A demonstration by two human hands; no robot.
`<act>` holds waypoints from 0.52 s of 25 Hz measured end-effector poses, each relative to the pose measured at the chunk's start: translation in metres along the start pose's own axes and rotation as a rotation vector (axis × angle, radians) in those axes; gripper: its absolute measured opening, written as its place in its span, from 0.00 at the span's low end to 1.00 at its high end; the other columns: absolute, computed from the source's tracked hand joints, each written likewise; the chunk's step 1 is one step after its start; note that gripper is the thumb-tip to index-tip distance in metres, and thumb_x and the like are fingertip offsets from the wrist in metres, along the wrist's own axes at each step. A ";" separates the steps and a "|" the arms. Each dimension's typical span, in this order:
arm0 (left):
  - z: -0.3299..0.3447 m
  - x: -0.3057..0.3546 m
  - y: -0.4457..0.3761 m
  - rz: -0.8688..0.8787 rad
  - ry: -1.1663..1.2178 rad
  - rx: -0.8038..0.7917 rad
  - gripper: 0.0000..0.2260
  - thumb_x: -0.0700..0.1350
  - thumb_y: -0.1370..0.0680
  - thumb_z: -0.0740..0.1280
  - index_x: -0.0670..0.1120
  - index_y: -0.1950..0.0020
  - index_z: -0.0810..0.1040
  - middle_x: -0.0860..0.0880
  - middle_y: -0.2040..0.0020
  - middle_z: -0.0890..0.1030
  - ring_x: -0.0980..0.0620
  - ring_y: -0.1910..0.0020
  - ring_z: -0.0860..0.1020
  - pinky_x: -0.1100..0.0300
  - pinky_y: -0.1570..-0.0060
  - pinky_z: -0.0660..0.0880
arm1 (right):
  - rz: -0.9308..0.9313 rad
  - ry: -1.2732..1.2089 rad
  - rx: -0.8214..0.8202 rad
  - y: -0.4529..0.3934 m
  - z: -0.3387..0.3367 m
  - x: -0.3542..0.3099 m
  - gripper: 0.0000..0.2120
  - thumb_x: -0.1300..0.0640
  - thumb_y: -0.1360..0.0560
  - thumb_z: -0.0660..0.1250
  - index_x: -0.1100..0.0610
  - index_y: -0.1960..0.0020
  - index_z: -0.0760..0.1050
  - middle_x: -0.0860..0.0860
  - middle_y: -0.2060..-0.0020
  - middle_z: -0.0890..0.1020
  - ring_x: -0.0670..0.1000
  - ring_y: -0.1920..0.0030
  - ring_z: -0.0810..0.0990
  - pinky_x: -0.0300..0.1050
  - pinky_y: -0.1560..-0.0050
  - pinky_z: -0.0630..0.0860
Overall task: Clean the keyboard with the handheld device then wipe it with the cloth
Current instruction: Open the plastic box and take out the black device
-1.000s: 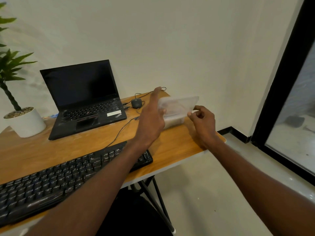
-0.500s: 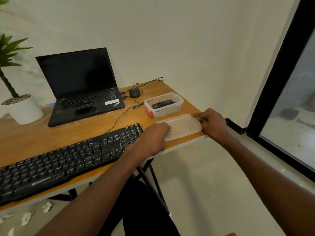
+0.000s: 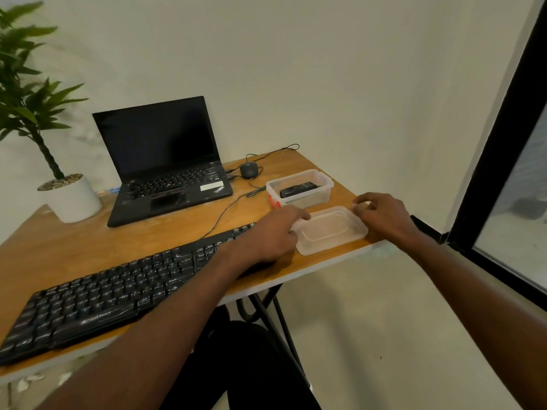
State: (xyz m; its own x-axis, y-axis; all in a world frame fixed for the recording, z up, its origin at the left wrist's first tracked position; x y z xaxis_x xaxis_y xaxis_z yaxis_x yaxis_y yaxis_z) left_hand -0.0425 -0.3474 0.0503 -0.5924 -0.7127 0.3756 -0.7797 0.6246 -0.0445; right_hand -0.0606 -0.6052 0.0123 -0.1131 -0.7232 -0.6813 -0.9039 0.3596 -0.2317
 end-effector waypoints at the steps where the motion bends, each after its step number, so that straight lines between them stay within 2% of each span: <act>1: -0.008 -0.006 -0.004 0.021 -0.023 0.075 0.24 0.36 0.18 0.66 0.47 0.22 0.72 0.46 0.23 0.73 0.48 0.25 0.70 0.61 0.32 0.66 | -0.021 0.007 0.069 -0.003 -0.001 -0.008 0.12 0.50 0.22 0.69 0.50 0.41 0.83 0.49 0.53 0.82 0.50 0.51 0.80 0.43 0.54 0.72; 3: -0.020 -0.023 -0.015 0.023 -0.101 0.204 0.23 0.40 0.17 0.66 0.46 0.22 0.71 0.47 0.24 0.74 0.48 0.26 0.71 0.59 0.32 0.67 | -0.173 0.061 0.164 -0.013 0.003 -0.033 0.11 0.53 0.22 0.68 0.50 0.41 0.82 0.48 0.51 0.82 0.47 0.53 0.79 0.38 0.58 0.71; 4: -0.023 -0.032 -0.022 -0.002 -0.140 0.228 0.23 0.42 0.17 0.66 0.46 0.21 0.70 0.46 0.23 0.73 0.47 0.26 0.71 0.56 0.30 0.68 | -0.270 0.049 0.146 -0.023 0.007 -0.050 0.10 0.55 0.22 0.68 0.51 0.42 0.83 0.48 0.49 0.83 0.47 0.53 0.80 0.37 0.56 0.73; 6: -0.023 -0.047 -0.033 -0.074 -0.192 0.211 0.24 0.45 0.17 0.65 0.44 0.21 0.69 0.44 0.23 0.72 0.45 0.26 0.71 0.50 0.27 0.69 | -0.425 0.043 0.004 -0.047 0.022 -0.085 0.10 0.57 0.21 0.67 0.51 0.41 0.83 0.48 0.47 0.85 0.48 0.48 0.81 0.43 0.47 0.78; 8: -0.022 -0.054 -0.041 -0.114 -0.206 0.184 0.21 0.47 0.17 0.65 0.42 0.25 0.72 0.42 0.28 0.76 0.45 0.31 0.76 0.47 0.32 0.75 | -0.489 0.213 -0.152 -0.077 0.041 -0.112 0.12 0.58 0.19 0.66 0.51 0.39 0.83 0.50 0.43 0.85 0.51 0.44 0.81 0.48 0.42 0.77; 11: -0.019 -0.059 -0.049 -0.115 -0.213 0.191 0.20 0.46 0.18 0.66 0.42 0.27 0.75 0.42 0.30 0.78 0.44 0.33 0.77 0.47 0.34 0.76 | -0.452 0.528 -0.427 -0.119 0.065 -0.127 0.13 0.55 0.20 0.69 0.52 0.36 0.80 0.53 0.38 0.81 0.55 0.40 0.78 0.48 0.39 0.76; 13: -0.019 -0.061 -0.052 -0.113 -0.214 0.194 0.21 0.47 0.19 0.67 0.43 0.27 0.75 0.43 0.29 0.78 0.45 0.32 0.77 0.48 0.33 0.76 | -0.395 0.593 -0.570 -0.134 0.073 -0.126 0.16 0.52 0.22 0.72 0.52 0.35 0.80 0.53 0.40 0.80 0.56 0.41 0.78 0.52 0.37 0.77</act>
State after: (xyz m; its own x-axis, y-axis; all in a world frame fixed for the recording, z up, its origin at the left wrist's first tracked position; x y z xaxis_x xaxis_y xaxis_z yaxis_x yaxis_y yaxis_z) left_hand 0.0378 -0.3302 0.0470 -0.5130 -0.8380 0.1862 -0.8550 0.4796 -0.1972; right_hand 0.1051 -0.5192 0.0787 0.1964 -0.9731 -0.1205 -0.9711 -0.2101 0.1134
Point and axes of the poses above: each hand's wrist, its own y-axis away from the middle knuckle, its own z-axis out of the palm, x = y × z, the point moved 2 cm from there along -y, towards the middle knuckle
